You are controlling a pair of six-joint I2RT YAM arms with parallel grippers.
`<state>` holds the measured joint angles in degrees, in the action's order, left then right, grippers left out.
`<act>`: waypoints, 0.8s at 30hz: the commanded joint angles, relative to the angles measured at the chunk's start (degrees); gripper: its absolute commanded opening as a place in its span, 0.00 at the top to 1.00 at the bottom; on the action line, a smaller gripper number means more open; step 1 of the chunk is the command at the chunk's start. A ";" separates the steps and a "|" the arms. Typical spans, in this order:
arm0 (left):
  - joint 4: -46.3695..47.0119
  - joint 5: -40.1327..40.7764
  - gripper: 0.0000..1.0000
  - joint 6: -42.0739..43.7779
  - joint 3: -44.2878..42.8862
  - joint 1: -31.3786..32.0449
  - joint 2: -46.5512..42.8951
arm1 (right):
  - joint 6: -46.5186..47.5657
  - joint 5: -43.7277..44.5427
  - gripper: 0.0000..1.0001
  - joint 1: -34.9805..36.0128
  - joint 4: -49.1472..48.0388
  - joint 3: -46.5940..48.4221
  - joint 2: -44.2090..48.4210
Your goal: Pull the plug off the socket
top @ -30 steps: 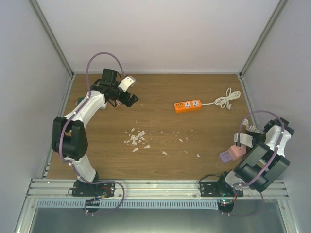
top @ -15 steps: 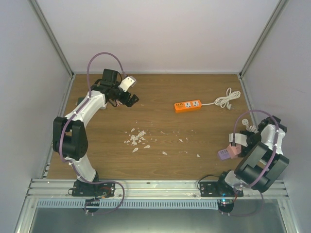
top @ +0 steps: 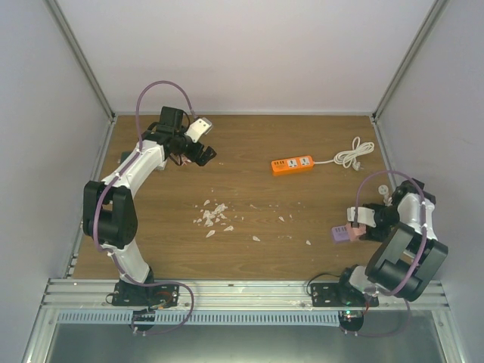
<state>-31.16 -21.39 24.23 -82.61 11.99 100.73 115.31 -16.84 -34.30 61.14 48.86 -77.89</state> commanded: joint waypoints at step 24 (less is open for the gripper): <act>2.13 0.40 0.01 2.16 1.78 0.39 -2.54 | -48.32 -16.63 0.48 40.93 -15.97 2.66 -6.96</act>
<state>-31.07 -21.23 25.34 -81.91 11.99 100.71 79.96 -28.77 -0.32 49.69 50.15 -83.02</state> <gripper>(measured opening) 0.990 0.688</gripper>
